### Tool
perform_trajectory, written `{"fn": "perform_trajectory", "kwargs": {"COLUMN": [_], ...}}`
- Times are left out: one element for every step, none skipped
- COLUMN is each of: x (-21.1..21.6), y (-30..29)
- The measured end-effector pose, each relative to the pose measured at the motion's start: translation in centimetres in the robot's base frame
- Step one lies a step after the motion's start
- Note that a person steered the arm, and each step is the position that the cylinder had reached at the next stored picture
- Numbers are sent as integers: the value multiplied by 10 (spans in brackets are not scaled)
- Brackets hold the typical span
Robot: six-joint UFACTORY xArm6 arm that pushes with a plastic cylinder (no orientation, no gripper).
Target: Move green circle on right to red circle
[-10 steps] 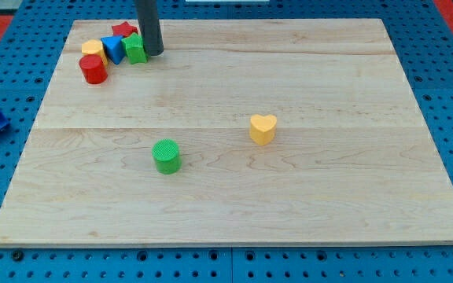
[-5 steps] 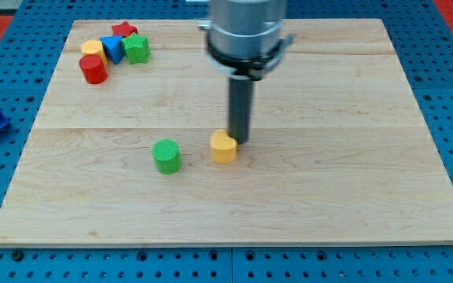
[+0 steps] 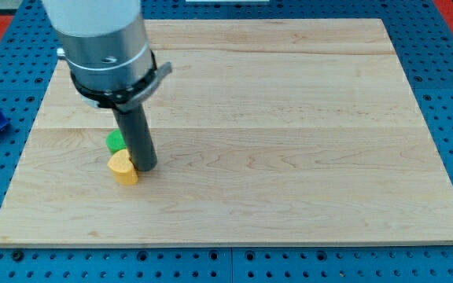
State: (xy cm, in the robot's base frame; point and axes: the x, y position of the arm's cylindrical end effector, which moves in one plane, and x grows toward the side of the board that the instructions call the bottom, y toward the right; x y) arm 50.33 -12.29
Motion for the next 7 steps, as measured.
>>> {"fn": "perform_trajectory", "kwargs": {"x": [-3, -3, -21, -52, -89, -127, -155], "y": [-21, -39, -54, -61, -61, -61, -65]}}
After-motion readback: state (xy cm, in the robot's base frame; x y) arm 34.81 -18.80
